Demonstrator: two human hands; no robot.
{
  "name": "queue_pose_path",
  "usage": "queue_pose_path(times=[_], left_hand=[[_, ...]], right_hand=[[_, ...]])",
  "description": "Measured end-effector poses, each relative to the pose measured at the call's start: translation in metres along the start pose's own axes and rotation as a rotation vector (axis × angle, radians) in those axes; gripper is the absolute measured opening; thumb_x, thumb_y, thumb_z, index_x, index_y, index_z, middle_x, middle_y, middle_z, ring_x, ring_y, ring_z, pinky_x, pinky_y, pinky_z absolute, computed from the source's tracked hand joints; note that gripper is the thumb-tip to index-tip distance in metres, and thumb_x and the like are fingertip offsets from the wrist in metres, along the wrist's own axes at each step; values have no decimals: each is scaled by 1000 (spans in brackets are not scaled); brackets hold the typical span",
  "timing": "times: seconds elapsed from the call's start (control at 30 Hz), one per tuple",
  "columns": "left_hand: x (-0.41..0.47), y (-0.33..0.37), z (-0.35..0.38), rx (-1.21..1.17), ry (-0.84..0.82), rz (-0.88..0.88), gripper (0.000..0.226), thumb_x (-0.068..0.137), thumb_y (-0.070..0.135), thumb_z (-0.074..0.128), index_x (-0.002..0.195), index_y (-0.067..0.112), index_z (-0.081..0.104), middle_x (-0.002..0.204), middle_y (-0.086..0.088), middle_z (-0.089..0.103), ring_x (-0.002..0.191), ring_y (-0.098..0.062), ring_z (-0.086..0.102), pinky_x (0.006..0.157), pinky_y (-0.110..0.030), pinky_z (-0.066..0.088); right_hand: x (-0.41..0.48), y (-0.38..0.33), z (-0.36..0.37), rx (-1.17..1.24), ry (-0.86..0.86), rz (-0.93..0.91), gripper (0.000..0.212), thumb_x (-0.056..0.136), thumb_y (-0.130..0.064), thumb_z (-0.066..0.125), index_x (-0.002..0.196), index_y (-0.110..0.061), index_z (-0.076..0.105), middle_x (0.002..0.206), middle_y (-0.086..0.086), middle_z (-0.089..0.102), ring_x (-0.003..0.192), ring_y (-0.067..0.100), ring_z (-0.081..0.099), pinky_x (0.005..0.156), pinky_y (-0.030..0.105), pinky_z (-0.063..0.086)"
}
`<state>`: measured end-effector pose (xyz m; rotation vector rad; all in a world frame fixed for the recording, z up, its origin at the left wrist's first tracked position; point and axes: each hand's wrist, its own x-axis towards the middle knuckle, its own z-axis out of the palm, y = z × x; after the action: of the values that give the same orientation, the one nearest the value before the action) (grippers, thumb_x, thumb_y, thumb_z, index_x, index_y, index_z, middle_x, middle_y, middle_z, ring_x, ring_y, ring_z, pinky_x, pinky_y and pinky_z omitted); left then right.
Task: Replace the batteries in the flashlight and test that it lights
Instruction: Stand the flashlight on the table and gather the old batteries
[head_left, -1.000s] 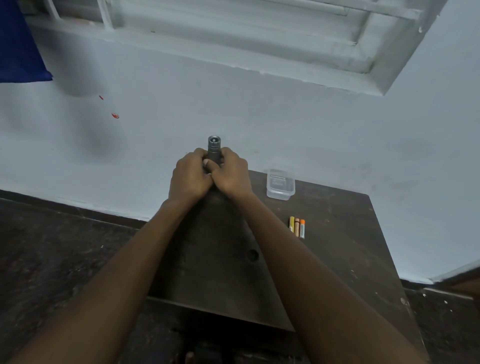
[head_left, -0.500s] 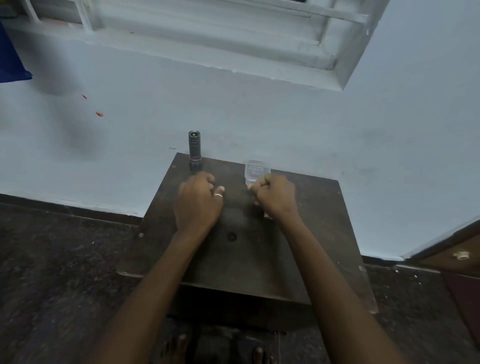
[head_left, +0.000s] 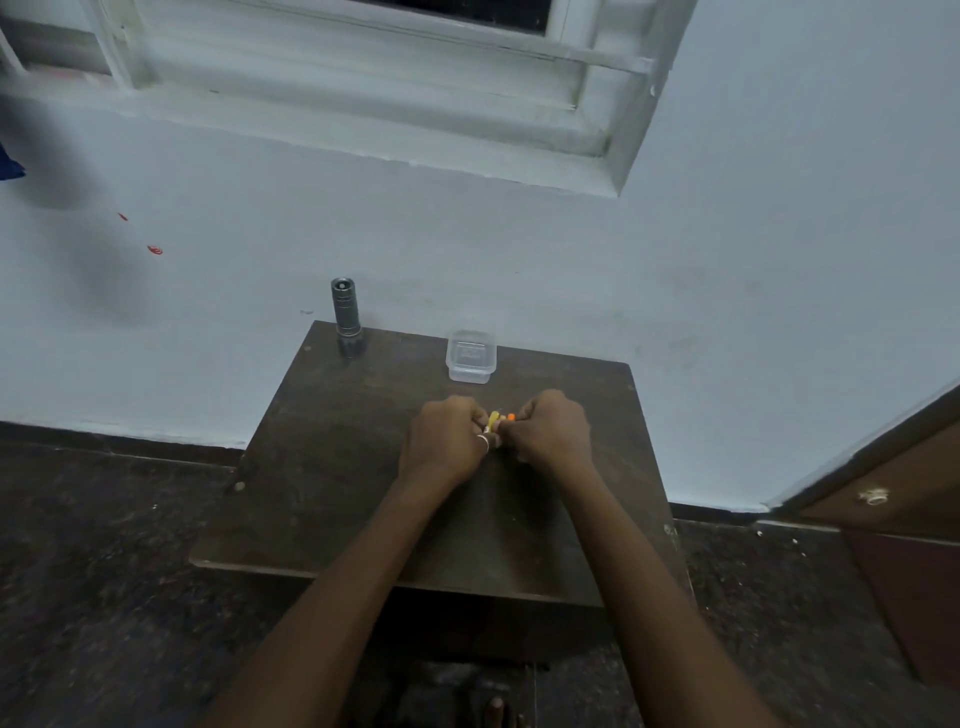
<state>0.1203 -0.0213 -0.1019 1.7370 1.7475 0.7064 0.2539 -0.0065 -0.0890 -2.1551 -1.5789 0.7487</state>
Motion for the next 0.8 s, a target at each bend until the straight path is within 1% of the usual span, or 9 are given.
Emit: queue_pose_path(times=[0.07,0.17,0.27,0.33,0.4,0.47,0.6,0.73,0.8], left_hand=[[4,-2,-4,-23,-40,-24,20,70,29,83,86,22,76,86,0,76,86,-20,71,80,-37,57],[8,-2,-12,-30,-88,-30,20,65,24,86,83,21,78,83,-1,77,82,-19,72,78,-36,58],[12,-4,-18,-10,-135,-32,21,66,16,86,86,19,79,83,0,78,82,-17,72,77,-28,56],[13,-6,-19,12,-129,-26,22,68,15,85,89,18,79,86,0,78,85,-17,72,77,-25,54],[13,-7,-19,25,-98,-22,21,71,19,84,91,18,79,91,-3,78,89,-20,72,79,-28,55],[11,-5,-17,67,-86,-11,23,73,26,82,94,16,78,93,-5,77,90,-22,69,79,-29,53],[12,4,-11,156,-39,-17,35,74,41,78,95,13,73,100,-7,73,97,-27,65,78,-32,50],[11,10,-5,271,29,-25,30,86,38,66,99,11,68,106,-12,70,99,-33,63,81,-37,53],[7,17,-4,384,60,-21,28,91,34,60,103,10,64,111,-14,67,104,-36,63,79,-35,48]], right_hand=[[1,-6,-1,-42,-4,-26,22,76,-28,69,80,-6,68,81,12,68,79,30,65,49,25,33],[0,-17,-3,-112,-19,-49,17,77,-21,68,75,-8,57,82,11,59,80,33,56,62,28,37],[1,-24,-5,-172,-46,-76,29,84,-16,63,67,-12,40,88,13,55,82,33,53,66,31,38],[3,-25,-5,-212,-57,-105,23,87,-17,62,72,-10,45,97,17,60,91,37,58,68,32,39],[6,-23,-3,-235,-69,-136,12,86,-17,63,87,-6,60,102,17,65,96,37,61,68,32,41],[7,-19,-1,-254,-75,-165,16,84,-18,64,95,-7,67,102,16,68,93,35,63,67,31,43],[5,-14,-3,-289,-44,-177,12,84,-18,64,91,-8,66,99,16,68,91,35,63,66,31,43],[2,-14,-7,-365,-4,-199,17,92,-19,61,104,-7,61,112,16,63,104,38,62,72,33,41],[0,-14,-9,-419,1,-229,18,94,-21,58,107,-8,60,116,15,63,108,37,61,74,33,40]])
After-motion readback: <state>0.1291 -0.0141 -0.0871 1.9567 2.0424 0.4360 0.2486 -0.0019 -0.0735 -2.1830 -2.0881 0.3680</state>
